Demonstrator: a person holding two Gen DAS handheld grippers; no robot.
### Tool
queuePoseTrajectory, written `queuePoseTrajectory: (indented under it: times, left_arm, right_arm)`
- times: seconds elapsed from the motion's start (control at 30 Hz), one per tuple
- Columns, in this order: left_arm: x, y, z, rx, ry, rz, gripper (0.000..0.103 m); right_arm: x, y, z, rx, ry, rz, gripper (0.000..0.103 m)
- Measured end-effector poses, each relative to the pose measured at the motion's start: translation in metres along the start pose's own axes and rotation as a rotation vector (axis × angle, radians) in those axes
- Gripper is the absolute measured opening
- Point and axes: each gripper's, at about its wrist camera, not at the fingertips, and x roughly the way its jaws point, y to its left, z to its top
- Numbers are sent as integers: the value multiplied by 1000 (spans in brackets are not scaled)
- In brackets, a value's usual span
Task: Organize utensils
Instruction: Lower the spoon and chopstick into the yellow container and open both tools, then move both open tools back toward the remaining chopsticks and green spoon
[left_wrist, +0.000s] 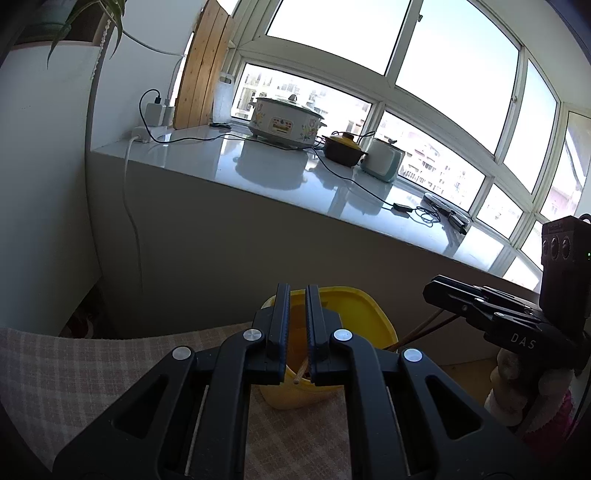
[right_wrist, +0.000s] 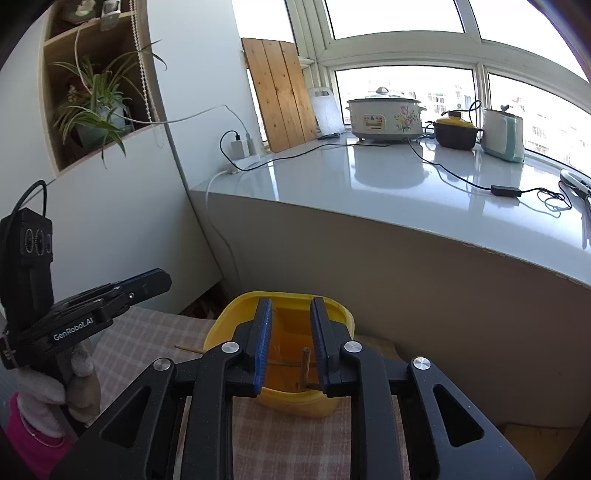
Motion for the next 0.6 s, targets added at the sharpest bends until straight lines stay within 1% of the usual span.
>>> queuePoseTrajectory:
  times: [0.17, 0.2, 0.23, 0.27, 0.3, 0.47, 0.6]
  left_arm:
    - [-19, 11, -13, 14, 5, 40, 5]
    - [-22, 14, -17, 14, 8, 49, 8]
    - [-26, 18, -21, 11, 11, 57, 11]
    - [-31, 22, -25, 7, 15, 64, 21]
    - [-35, 26, -29, 3, 19, 72, 27]
    - [-55, 50, -55, -17, 65, 137, 28]
    - [-69, 73, -81, -66, 119, 175, 28]
  right_arm:
    - [-12, 6, -5, -1, -20, 9, 28]
    - [-15, 7, -7, 0, -23, 13, 31]
    - [-17, 8, -9, 2, -25, 18, 32]
    - [-19, 10, -11, 4, -26, 25, 33]
    - [-20, 11, -14, 7, -26, 33, 34]
    - [-26, 17, -29, 14, -12, 64, 34]
    - [-27, 23, -44, 17, 17, 85, 34]
